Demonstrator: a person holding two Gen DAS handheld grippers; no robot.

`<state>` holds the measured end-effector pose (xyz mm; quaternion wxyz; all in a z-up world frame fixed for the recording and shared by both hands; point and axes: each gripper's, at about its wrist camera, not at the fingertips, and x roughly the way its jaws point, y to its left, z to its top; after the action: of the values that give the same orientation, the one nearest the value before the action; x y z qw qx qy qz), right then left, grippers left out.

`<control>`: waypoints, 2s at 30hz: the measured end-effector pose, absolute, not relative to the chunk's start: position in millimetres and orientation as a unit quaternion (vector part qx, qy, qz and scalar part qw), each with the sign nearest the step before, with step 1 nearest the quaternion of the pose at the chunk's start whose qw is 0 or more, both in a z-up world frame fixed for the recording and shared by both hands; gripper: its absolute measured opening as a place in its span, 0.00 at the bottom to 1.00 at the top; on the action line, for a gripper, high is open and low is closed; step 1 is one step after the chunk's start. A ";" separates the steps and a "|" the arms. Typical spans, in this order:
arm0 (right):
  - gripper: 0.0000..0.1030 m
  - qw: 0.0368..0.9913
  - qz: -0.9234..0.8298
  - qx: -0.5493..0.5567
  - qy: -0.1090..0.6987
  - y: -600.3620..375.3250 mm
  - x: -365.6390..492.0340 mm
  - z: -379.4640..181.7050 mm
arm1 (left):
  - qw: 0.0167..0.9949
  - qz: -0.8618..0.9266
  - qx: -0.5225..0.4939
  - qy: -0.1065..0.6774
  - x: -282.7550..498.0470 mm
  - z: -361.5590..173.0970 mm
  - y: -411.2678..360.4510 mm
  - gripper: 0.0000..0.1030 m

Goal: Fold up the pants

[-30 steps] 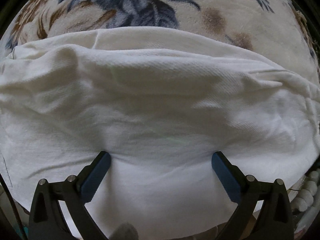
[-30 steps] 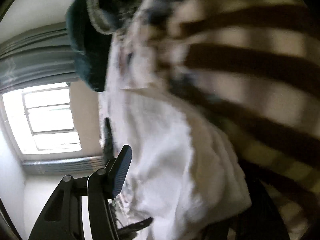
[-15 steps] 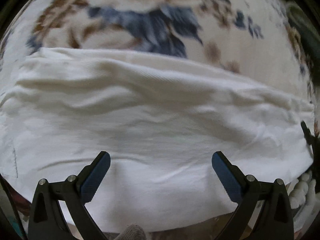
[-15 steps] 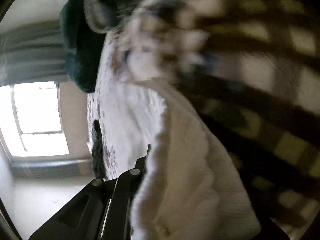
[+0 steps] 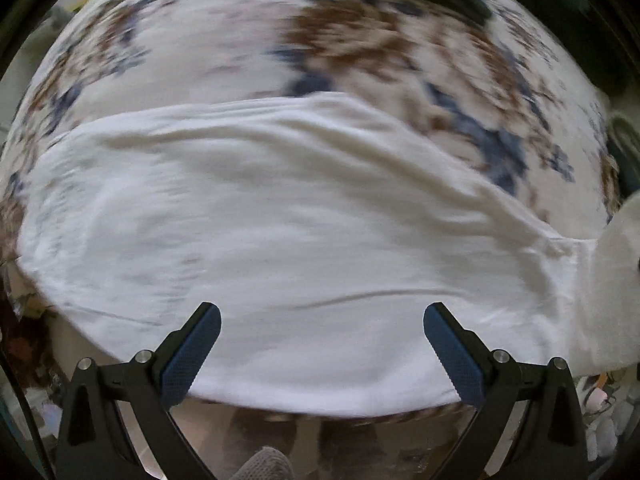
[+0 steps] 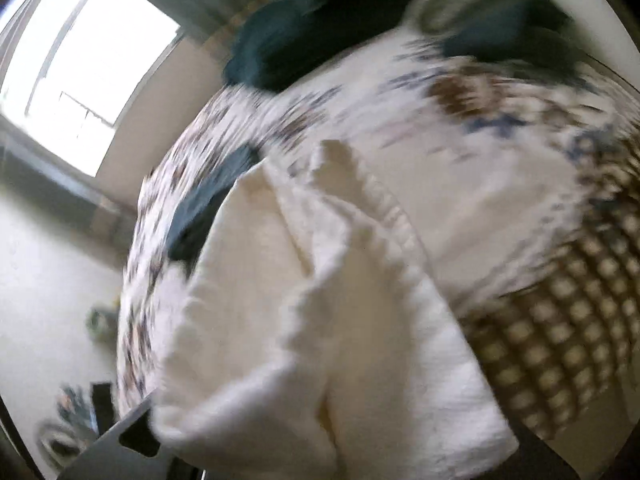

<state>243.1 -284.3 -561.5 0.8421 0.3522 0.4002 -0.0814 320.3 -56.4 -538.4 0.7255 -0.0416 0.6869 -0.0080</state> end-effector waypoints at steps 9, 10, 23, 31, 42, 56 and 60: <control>0.06 0.846 0.034 0.139 0.513 -30.2 289.8 -634.8 | 0.726 0.070 -0.045 0.682 307.8 -552.9 66.8 1.00; 0.07 0.836 0.049 0.107 0.535 -3.5 290.8 -648.8 | 0.726 0.075 -0.047 0.682 307.6 -553.3 74.4 1.00; 0.87 0.749 0.123 0.249 0.602 -45.1 259.5 -617.5 | 0.735 0.006 -0.126 0.667 339.0 -536.2 94.1 1.00; 0.87 0.724 -0.052 0.287 0.624 -178.1 260.9 -639.8 | 0.692 -0.104 -0.088 0.709 377.2 -572.2 -11.2 1.00; 0.87 0.676 -0.061 0.301 0.670 -217.3 304.1 -704.9 | 0.693 -0.099 -0.118 0.704 360.0 -573.7 31.2 0.35; 0.87 0.628 -0.053 0.300 0.716 -215.8 245.5 -698.3 | 0.674 -0.087 -0.088 0.728 307.6 -574.9 23.8 0.40; 0.87 0.611 -0.064 0.287 0.735 -220.6 231.7 -706.7 | 0.663 -0.067 -0.116 0.736 301.8 -571.8 48.8 0.42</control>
<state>231.7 -220.6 -706.7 0.6113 0.2866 0.7349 -0.0641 301.8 48.8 -571.8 0.6630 -0.1160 0.7365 -0.0675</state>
